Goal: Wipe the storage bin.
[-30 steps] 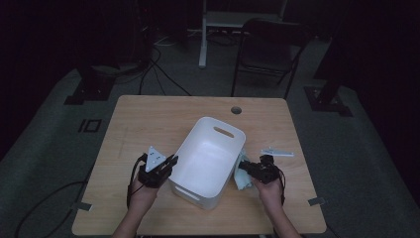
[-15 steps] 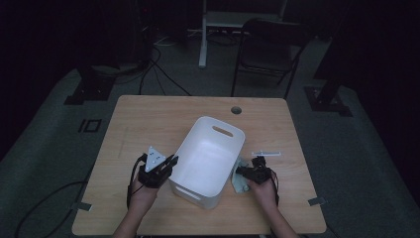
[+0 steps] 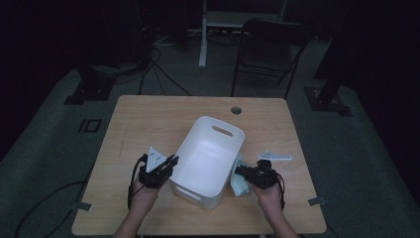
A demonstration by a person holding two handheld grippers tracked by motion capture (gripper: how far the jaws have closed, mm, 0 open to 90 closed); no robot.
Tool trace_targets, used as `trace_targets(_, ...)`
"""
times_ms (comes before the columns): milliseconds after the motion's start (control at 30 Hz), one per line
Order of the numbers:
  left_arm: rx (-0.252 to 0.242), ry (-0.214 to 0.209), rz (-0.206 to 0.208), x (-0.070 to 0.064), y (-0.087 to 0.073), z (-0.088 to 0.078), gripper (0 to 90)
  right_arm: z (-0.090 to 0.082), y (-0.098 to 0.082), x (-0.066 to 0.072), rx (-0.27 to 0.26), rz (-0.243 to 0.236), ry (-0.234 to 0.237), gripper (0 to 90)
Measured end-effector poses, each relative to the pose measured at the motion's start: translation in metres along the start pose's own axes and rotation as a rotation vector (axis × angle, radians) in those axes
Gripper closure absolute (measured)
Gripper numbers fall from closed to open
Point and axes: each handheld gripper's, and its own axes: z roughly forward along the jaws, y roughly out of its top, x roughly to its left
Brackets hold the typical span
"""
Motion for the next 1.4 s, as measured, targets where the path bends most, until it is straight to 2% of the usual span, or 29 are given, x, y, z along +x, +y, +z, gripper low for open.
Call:
trace_targets(33, -0.001, 0.000, 0.002, 0.000, 0.000, 0.000, 83.6, 0.003, -0.001, -0.001, 0.007, -0.009, -0.015, 83.2)
trace_targets(200, 0.001, 0.003, 0.009, 0.000, 0.000, 0.000, 83.6, 0.015, -0.009, -0.012, 0.045, 0.035, -0.036, 83.2)
trace_targets(333, 0.004, 0.002, 0.016, 0.000, 0.000, 0.000, 83.7, 0.026, -0.016, -0.021, 0.097, 0.057, -0.061, 83.2)
trace_targets(467, -0.002, 0.000, 0.000, 0.000, 0.000, 0.000, 83.7, 0.041, -0.023, -0.031, 0.159, 0.082, -0.084, 83.3)
trace_targets(533, -0.006, 0.002, -0.004, 0.001, -0.001, 0.000, 83.5, 0.048, -0.027, -0.034, 0.191, 0.078, -0.097, 83.3)
trace_targets(567, -0.004, 0.008, -0.006, 0.000, 0.000, 0.000, 83.6, 0.048, -0.028, -0.036, 0.186, 0.095, -0.088, 83.3)
trace_targets(633, -0.001, 0.019, -0.006, -0.001, 0.000, 0.000, 83.7, 0.048, -0.026, -0.035, 0.196, 0.094, -0.094, 83.3)
trace_targets(700, 0.005, 0.042, 0.005, -0.002, 0.001, 0.000, 83.8, 0.046, -0.027, -0.032, 0.186, 0.109, -0.086, 83.4)
trace_targets(800, 0.011, 0.058, 0.011, -0.004, 0.001, 0.000, 84.0, 0.034, -0.025, -0.024, 0.161, 0.110, -0.032, 83.3)
trace_targets(933, 0.013, 0.055, 0.011, -0.004, 0.001, 0.000, 83.9, 0.011, -0.019, -0.008, 0.094, 0.062, 0.042, 83.3)
trace_targets(1100, 0.012, 0.043, 0.005, -0.003, 0.001, 0.000, 83.9, -0.012, -0.013, 0.012, 0.003, 0.030, 0.118, 83.1)
trace_targets(1167, 0.009, 0.027, -0.005, -0.002, 0.001, 0.001, 83.9, -0.015, -0.012, 0.016, -0.011, 0.019, 0.128, 83.1)
trace_targets(1200, 0.010, 0.024, -0.006, -0.002, 0.001, 0.000, 83.9, -0.015, -0.011, 0.020, -0.014, -0.026, 0.108, 83.1)
trace_targets(1233, 0.009, 0.013, -0.008, -0.001, 0.001, 0.001, 83.9, -0.014, -0.011, 0.020, -0.015, -0.035, 0.104, 83.1)
trace_targets(1300, 0.004, 0.002, -0.018, 0.000, 0.000, 0.001, 83.3, -0.009, -0.015, 0.016, -0.004, -0.016, 0.094, 83.2)
trace_targets(1400, 0.005, 0.003, -0.013, -0.001, 0.001, 0.001, 83.3, 0.000, -0.021, 0.011, 0.032, -0.012, 0.048, 83.2)
